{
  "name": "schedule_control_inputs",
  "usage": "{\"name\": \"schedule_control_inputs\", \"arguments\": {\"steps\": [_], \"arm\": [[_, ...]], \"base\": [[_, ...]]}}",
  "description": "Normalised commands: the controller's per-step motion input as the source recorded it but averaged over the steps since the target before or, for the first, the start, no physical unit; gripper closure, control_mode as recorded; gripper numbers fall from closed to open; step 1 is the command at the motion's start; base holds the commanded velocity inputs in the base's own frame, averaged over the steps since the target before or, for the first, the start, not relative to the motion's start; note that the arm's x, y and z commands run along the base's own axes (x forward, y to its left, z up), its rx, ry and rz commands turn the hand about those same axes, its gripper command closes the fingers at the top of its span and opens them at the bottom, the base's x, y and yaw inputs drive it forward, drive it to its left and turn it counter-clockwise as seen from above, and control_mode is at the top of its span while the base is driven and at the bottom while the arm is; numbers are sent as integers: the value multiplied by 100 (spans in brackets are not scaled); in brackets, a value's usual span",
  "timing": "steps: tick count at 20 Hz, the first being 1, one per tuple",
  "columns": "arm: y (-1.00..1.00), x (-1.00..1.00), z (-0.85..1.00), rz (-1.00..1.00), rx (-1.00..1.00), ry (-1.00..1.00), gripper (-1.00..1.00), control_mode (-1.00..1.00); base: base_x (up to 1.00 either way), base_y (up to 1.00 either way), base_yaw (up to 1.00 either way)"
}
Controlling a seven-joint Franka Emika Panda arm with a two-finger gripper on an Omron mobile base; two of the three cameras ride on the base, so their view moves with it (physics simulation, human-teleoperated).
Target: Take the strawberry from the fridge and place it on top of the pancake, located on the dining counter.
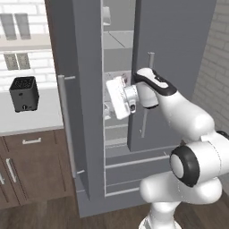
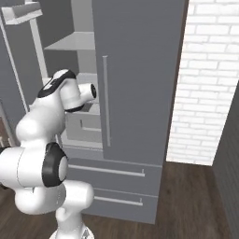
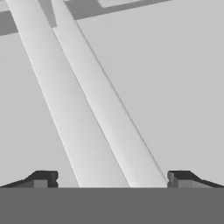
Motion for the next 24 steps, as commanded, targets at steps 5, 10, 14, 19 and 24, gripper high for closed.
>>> {"name": "schedule_control_inputs", "arguments": {"steps": [5, 10, 14, 19, 24], "arm": [[60, -19, 0, 4, 0, 0, -100, -100], [49, -9, 0, 2, 0, 0, -100, -100], [6, -8, 0, 1, 0, 0, -100, -100], [-30, -6, 2, 0, 0, 0, -100, -100], [-91, -4, 0, 0, -2, 0, -100, -100]], "base": [[0, 0, 0], [0, 0, 0], [0, 0, 0], [0, 0, 0], [0, 0, 0]]}}
